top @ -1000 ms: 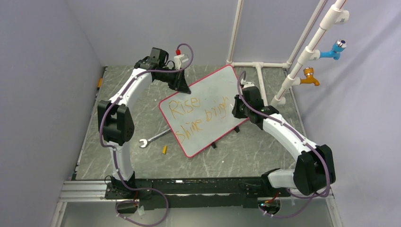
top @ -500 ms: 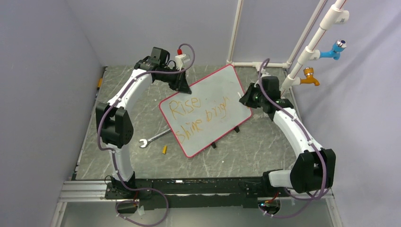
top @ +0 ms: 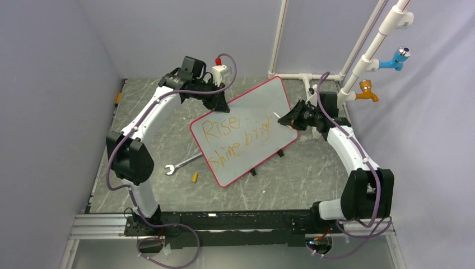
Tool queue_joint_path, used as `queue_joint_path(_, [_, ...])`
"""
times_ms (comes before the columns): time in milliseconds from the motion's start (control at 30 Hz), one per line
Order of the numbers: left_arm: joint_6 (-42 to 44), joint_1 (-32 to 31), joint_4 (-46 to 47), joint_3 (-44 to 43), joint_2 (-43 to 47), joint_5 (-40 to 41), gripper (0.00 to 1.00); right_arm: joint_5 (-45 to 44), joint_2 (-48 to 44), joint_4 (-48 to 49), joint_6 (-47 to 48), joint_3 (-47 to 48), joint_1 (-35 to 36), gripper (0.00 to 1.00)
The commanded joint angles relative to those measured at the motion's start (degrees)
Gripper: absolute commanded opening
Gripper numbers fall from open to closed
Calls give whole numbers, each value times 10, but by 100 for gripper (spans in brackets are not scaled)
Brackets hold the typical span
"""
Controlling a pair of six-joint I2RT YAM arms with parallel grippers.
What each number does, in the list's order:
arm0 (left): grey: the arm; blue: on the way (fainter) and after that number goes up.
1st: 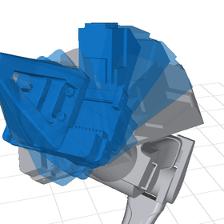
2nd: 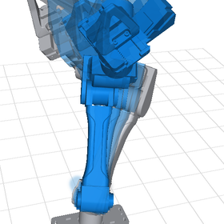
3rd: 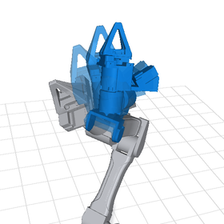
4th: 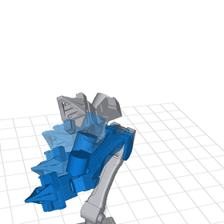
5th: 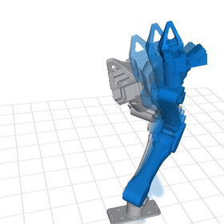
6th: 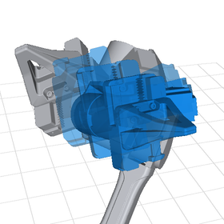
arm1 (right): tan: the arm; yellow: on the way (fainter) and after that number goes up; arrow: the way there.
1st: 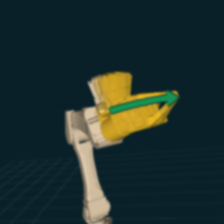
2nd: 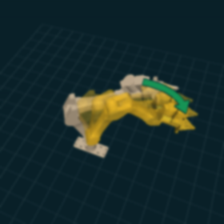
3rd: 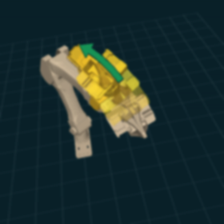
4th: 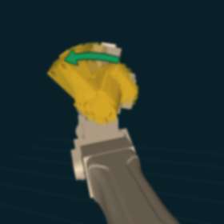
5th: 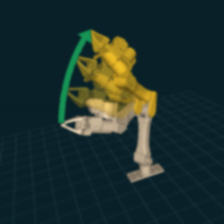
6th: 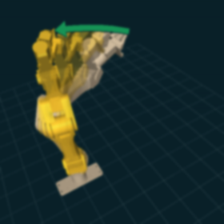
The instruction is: Write a sentence on the whiteboard
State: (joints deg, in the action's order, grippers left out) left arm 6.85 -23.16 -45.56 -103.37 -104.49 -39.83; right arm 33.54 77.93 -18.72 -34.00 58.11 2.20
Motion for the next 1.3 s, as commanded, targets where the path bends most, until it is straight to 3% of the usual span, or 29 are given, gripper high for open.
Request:
queue_joint_path(0, [74, -14, 14, 15, 23, 84, 0, 37, -2, 17, -37, -5, -13, 0])
queue_joint_path(400, [84, -30, 29, 33, 43, 132, 0, 43, -12, 36, -59, -42, -19, 0])
queue_joint_path(1033, [109, -57, 65, 77, 85, 187, 0, 35, 34, 49, -45, -19, -58, 0])
queue_joint_path(1267, [107, -58, 62, 72, 79, 199, 0, 4, -21, 41, -46, -27, -57, 0])
